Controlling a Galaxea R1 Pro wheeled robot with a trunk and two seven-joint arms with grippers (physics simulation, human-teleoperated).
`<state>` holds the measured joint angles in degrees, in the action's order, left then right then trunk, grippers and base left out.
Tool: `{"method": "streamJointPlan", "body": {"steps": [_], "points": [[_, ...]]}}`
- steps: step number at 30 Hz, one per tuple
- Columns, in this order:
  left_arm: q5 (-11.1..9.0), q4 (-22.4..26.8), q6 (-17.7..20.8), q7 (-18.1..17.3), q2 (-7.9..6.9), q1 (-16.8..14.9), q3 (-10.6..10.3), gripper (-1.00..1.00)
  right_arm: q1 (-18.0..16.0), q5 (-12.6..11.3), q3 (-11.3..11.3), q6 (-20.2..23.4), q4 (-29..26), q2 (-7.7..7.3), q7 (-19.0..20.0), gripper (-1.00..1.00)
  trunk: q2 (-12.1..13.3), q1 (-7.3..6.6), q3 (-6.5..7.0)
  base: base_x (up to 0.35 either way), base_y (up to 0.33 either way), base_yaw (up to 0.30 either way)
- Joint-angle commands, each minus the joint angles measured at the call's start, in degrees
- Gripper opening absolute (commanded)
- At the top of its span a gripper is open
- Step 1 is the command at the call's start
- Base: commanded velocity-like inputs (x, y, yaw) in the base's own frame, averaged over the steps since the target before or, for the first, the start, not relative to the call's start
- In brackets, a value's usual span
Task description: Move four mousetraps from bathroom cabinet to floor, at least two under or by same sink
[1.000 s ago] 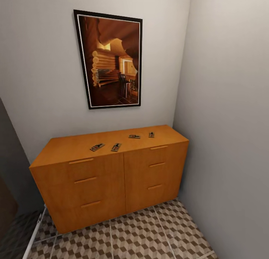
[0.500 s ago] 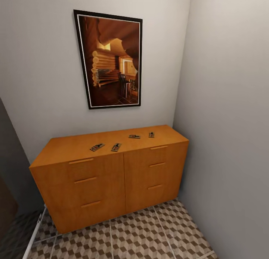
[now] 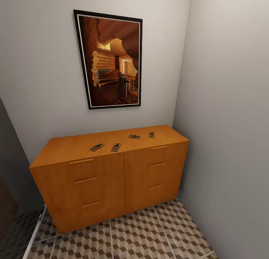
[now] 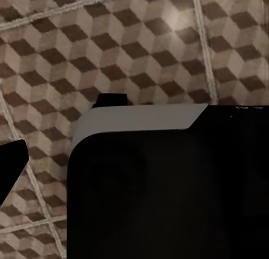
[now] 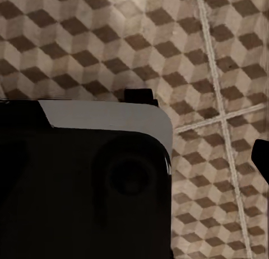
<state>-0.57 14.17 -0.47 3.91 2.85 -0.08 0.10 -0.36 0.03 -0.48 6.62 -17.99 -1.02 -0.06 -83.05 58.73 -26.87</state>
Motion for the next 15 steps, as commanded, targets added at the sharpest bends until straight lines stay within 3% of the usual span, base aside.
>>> {"method": "streamJointPlan", "body": {"steps": [1,7,8,11,15], "points": [[0.0,0.6,0.1,0.2,0.36,0.0,-0.1,1.0,0.0,0.0,0.0,2.2,-2.3,-0.06,0.0,1.0,0.0,0.0,-0.06,0.0,0.0,0.0],[0.9,9.0,3.1,0.3,2.62,0.0,-0.7,1.0,0.0,-0.1,-0.3,14.6,-17.6,-1.41,0.0,1.0,0.0,0.0,-0.06,0.0,0.0,0.0],[0.9,9.0,3.1,0.3,2.62,0.0,-0.7,1.0,0.0,-0.1,-0.3,14.6,-17.6,-1.41,0.0,1.0,0.0,0.0,-0.06,0.0,0.0,0.0],[2.0,15.8,7.9,0.3,3.19,0.0,-0.8,1.0,0.0,-0.2,-1.1,20.6,-25.5,-2.31,0.0,1.0,0.0,0.0,-0.06,0.0,0.0,0.0],[4.0,27.0,17.2,0.0,3.67,0.0,-1.0,1.0,0.0,-0.3,-3.3,27.5,-34.1,-3.3,0.0,1.0,0.0,0.0,-0.06,0.0,0.0,0.0]]}}
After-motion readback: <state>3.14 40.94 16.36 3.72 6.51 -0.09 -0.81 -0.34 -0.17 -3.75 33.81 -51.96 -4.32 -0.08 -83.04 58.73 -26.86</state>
